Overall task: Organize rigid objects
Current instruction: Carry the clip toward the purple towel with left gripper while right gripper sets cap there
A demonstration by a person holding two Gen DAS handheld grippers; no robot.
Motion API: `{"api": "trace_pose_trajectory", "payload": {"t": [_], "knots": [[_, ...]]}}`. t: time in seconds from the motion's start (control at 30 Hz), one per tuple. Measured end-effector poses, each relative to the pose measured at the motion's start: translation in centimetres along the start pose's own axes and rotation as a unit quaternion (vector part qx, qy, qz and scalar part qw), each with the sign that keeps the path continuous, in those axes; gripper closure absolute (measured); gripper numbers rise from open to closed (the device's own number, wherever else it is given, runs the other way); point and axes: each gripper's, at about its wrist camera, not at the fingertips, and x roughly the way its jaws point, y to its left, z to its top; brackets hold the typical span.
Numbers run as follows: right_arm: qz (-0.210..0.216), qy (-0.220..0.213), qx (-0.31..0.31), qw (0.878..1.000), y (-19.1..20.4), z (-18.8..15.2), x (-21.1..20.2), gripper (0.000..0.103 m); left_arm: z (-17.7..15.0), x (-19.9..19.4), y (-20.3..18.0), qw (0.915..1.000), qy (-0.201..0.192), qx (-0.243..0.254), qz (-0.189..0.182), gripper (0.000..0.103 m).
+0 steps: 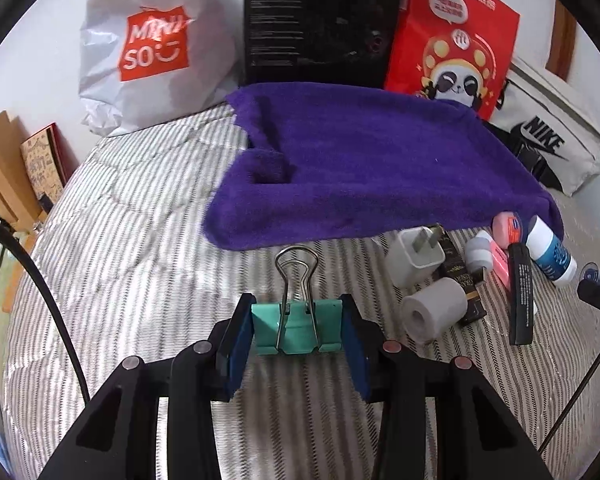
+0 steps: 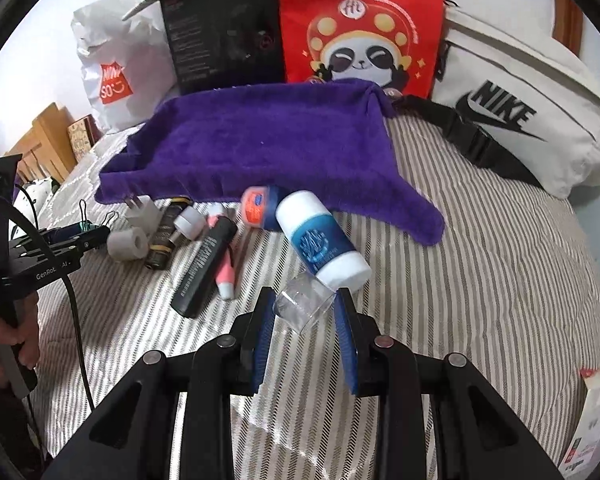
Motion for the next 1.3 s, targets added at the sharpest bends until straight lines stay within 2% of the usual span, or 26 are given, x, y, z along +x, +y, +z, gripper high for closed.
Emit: {"api": "trace_pose_trajectory", "payload": {"t": [0.23, 0.6, 0.8, 1.0, 1.3], "knots": [[0.019, -0.022, -0.017, 0.999, 0.7, 2.7, -0.8, 0.073, 1.5, -1.4, 1.9, 0.9997, -0.011, -0.02, 0.0, 0.063], [0.032, -0.061, -0.023, 0.997, -0.1, 8.1, -0.2, 0.073, 6.3, -2.1, 2.6, 0.9994, -0.028, -0.017, -0.006, 0.063], [0.028, -0.062, -0.009, 0.998, -1.9, 10.9, 2.1, 0.073, 9.5, -1.1, 1.6, 0.999, -0.034, -0.009, -0.027, 0.063], [0.02, -0.053, -0.005, 0.998, -3.2, 14.3, 5.6, 0.073, 12.3, 1.7, 1.0, 0.998, -0.021, -0.021, -0.056, 0.063], [0.013, -0.026, -0.008, 1.0, -3.6, 18.6, 11.4, 0.073, 15.7, 6.0, -0.1, 0.9978, -0.004, -0.018, -0.064, 0.063]]}}
